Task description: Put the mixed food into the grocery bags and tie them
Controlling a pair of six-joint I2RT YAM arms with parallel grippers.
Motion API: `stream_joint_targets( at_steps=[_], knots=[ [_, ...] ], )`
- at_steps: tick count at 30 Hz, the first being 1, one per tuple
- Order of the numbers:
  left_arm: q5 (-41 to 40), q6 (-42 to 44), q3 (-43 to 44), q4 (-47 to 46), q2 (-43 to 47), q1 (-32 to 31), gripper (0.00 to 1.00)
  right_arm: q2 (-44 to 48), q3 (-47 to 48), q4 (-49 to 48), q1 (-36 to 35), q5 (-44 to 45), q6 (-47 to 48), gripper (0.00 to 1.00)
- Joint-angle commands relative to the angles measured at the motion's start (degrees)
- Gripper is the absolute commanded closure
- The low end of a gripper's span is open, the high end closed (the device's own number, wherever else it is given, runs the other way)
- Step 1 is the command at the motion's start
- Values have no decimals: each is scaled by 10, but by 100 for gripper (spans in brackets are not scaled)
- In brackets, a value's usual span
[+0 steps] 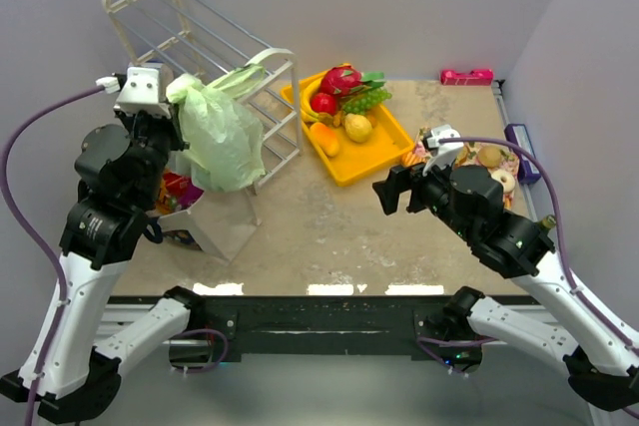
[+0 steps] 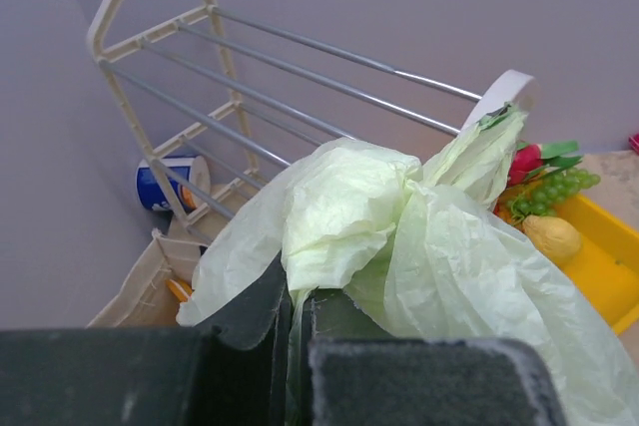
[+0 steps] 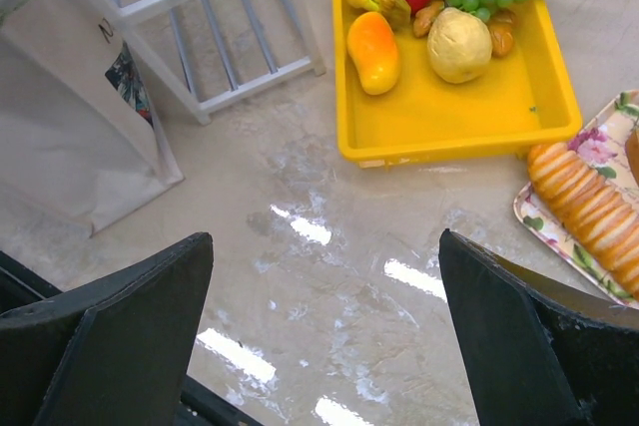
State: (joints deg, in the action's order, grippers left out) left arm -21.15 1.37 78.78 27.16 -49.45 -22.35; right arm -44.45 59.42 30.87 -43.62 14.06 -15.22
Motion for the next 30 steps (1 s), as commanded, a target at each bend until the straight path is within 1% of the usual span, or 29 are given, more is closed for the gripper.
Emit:
stream_joint_targets(
  at_steps=[1,3,5,7,9,10,11,12,13,14,16,17,19,20,23,27,30],
  knots=[
    [-14,6,21,-52,-6,5,100,7,-3,0,-2,16,-12,1],
    [-26,11,17,-58,-3,6,100,11,-3,3,-2,25,-13,1],
    [-64,28,18,-57,-8,6,100,13,-4,7,-2,26,-15,1],
    [-85,42,18,-57,-13,17,100,16,-4,6,-2,25,-15,1],
    [-85,47,18,-57,-25,44,100,16,-5,4,-2,25,-16,1],
    [-72,45,20,-55,-30,59,100,16,-6,3,-2,22,-17,1],
    [-59,43,22,-54,-42,94,100,14,-6,2,-2,21,-17,1],
    [-44,37,27,-54,-49,116,100,11,-6,2,-2,20,-18,1],
    [-3,24,30,-53,-60,142,100,11,-6,2,-2,19,-19,1],
    [21,15,32,-51,-66,194,100,11,-6,3,-2,18,-21,1],
    [53,-9,37,-50,-74,223,100,14,-6,7,-2,19,-22,1],
    [61,-9,35,-50,-75,257,100,16,-5,9,-2,25,-21,1],
    [86,-49,21,-51,-69,281,100,23,-5,15,-2,32,-20,1],
    [88,-53,13,-51,-65,296,100,25,-4,16,-2,39,-17,1],
    [67,-73,-30,-37,-44,317,100,30,-3,21,-2,49,-13,1],
    [36,-97,-86,-19,-12,325,100,19,-5,16,-2,51,-10,1],
    [38,-128,-140,-16,7,328,100,4,-10,9,-2,44,-9,1]
  ],
)
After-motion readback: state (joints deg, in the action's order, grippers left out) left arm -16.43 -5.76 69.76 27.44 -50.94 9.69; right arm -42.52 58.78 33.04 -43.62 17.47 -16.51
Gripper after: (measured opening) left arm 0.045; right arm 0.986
